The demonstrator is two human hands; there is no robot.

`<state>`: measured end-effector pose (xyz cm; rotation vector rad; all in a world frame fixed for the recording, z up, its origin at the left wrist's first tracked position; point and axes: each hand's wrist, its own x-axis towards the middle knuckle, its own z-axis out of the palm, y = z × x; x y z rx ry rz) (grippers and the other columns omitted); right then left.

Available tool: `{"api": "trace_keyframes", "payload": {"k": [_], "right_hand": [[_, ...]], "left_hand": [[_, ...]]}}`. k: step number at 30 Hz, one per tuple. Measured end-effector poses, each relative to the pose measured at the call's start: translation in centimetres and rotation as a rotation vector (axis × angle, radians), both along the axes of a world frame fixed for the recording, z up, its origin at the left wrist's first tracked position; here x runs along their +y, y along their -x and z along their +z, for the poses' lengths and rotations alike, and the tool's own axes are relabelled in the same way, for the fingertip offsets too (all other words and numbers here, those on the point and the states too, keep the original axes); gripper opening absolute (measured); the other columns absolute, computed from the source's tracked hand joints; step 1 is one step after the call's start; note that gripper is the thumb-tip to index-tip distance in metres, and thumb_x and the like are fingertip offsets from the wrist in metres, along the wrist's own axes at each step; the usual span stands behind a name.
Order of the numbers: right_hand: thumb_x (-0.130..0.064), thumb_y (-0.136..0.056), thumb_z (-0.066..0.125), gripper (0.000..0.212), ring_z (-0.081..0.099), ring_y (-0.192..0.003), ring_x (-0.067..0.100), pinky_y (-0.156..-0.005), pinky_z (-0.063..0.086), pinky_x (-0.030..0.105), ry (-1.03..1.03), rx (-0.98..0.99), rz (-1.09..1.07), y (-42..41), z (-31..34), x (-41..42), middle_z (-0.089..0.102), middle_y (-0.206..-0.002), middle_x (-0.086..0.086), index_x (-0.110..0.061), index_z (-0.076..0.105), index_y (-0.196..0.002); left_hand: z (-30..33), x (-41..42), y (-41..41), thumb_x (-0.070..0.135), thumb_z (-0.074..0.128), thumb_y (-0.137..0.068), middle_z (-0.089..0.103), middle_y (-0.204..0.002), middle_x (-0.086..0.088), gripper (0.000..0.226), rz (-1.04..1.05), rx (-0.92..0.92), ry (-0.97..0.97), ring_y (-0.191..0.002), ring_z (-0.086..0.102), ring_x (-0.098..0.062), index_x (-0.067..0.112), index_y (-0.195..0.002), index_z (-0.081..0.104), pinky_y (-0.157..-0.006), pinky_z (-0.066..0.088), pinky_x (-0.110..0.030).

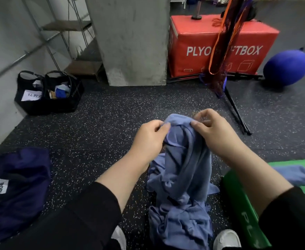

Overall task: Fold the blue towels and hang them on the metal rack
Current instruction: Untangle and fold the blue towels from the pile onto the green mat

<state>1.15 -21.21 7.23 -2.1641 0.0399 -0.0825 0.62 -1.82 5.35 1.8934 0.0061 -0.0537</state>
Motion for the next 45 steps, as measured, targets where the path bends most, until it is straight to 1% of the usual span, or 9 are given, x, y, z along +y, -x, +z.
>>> {"api": "trace_keyframes", "payload": {"k": [3,8,16,19,24,27,37,41,45], "right_hand": [[-0.03,-0.098,0.063,0.009,0.049,-0.062,0.015,-0.059,0.039,0.03,0.053,0.027,0.085,-0.3,0.0,0.4,0.071,-0.087,0.015,-0.022,0.061,-0.094],[-0.044,-0.088,0.073,0.02,0.071,-0.085,0.01,-0.08,0.055,0.034,-0.03,0.107,0.28,-0.9,0.1,2.2,0.075,-0.091,-0.008,-0.029,0.07,-0.101],[-0.029,-0.1,0.058,0.024,0.044,-0.039,0.002,-0.044,0.032,0.017,0.083,0.052,0.116,-2.4,0.0,2.5,0.055,-0.049,-0.01,-0.02,0.065,-0.079],[-0.027,-0.101,0.053,0.023,0.045,-0.046,0.004,-0.051,0.033,0.028,0.098,0.042,0.062,-2.7,-0.3,2.4,0.054,-0.057,-0.004,-0.016,0.063,-0.083],[-0.029,-0.1,0.053,0.026,0.049,-0.057,0.013,-0.055,0.038,0.03,0.104,0.023,0.019,-2.8,0.2,1.7,0.058,-0.061,-0.001,-0.014,0.064,-0.082],[-0.027,-0.1,0.053,0.024,0.051,-0.061,0.016,-0.057,0.04,0.026,0.108,-0.002,-0.021,-2.8,0.5,1.0,0.062,-0.065,0.003,-0.014,0.065,-0.084],[-0.037,-0.086,0.076,0.017,0.062,-0.07,0.005,-0.069,0.05,0.032,0.048,0.023,0.139,-2.3,0.5,-0.2,0.071,-0.075,-0.011,-0.022,0.07,-0.09],[-0.043,-0.081,0.08,0.064,0.052,-0.118,-0.009,-0.099,0.041,0.018,0.17,0.031,0.254,-1.7,0.8,0.6,0.06,-0.128,-0.025,-0.043,0.053,-0.14],[-0.04,-0.088,0.074,0.043,0.059,-0.098,-0.006,-0.081,0.039,0.003,0.167,0.013,0.298,-1.8,0.8,0.9,0.069,-0.109,-0.017,-0.042,0.062,-0.129]], "left_hand": [[-0.2,0.2,-0.7,0.056,0.042,-0.096,0.074,-0.104,-0.017,0.051,-0.051,0.153,0.098,-0.096,0.072,-0.033,0.011,-0.103,0.068,-0.09,0.057,-0.051],[0.3,-0.5,-1.7,0.035,0.037,-0.111,0.076,-0.112,-0.012,0.04,-0.131,0.268,0.286,-0.11,0.071,-0.028,0.011,-0.118,0.068,-0.102,0.054,-0.048],[0.8,0.0,-3.5,0.059,0.046,-0.101,0.076,-0.094,0.0,0.053,-0.106,0.245,0.149,-0.091,0.072,-0.017,0.011,-0.102,0.068,-0.085,0.057,-0.039],[1.3,0.1,-3.1,0.05,0.069,-0.09,0.058,-0.071,0.006,0.038,-0.181,0.161,-0.053,-0.061,0.053,-0.009,0.016,-0.085,0.054,-0.054,0.042,-0.025],[1.1,0.8,-2.9,0.014,0.056,-0.092,0.053,-0.087,0.008,0.024,-0.097,-0.107,-0.648,-0.075,0.051,-0.018,0.027,-0.102,0.039,-0.065,0.037,-0.041],[1.0,2.1,-2.9,0.01,0.049,-0.095,0.054,-0.093,0.009,0.023,-0.016,-0.16,-0.711,-0.08,0.051,-0.02,0.03,-0.106,0.045,-0.068,0.033,-0.037],[0.9,2.9,-3.1,0.036,0.053,-0.103,0.044,-0.059,-0.001,0.044,-0.082,-0.024,-0.338,-0.058,0.039,-0.016,0.011,-0.067,0.05,-0.056,0.031,-0.035],[0.9,1.5,-2.5,0.047,0.052,-0.099,0.044,-0.066,-0.001,0.051,-0.214,0.044,-0.197,-0.062,0.039,-0.013,0.004,-0.073,0.05,-0.063,0.031,-0.034],[1.4,0.7,-2.4,0.052,0.053,-0.097,0.047,-0.071,-0.001,0.057,-0.274,0.078,-0.13,-0.065,0.044,-0.011,-0.005,-0.093,0.061,-0.065,0.034,-0.032]]}}
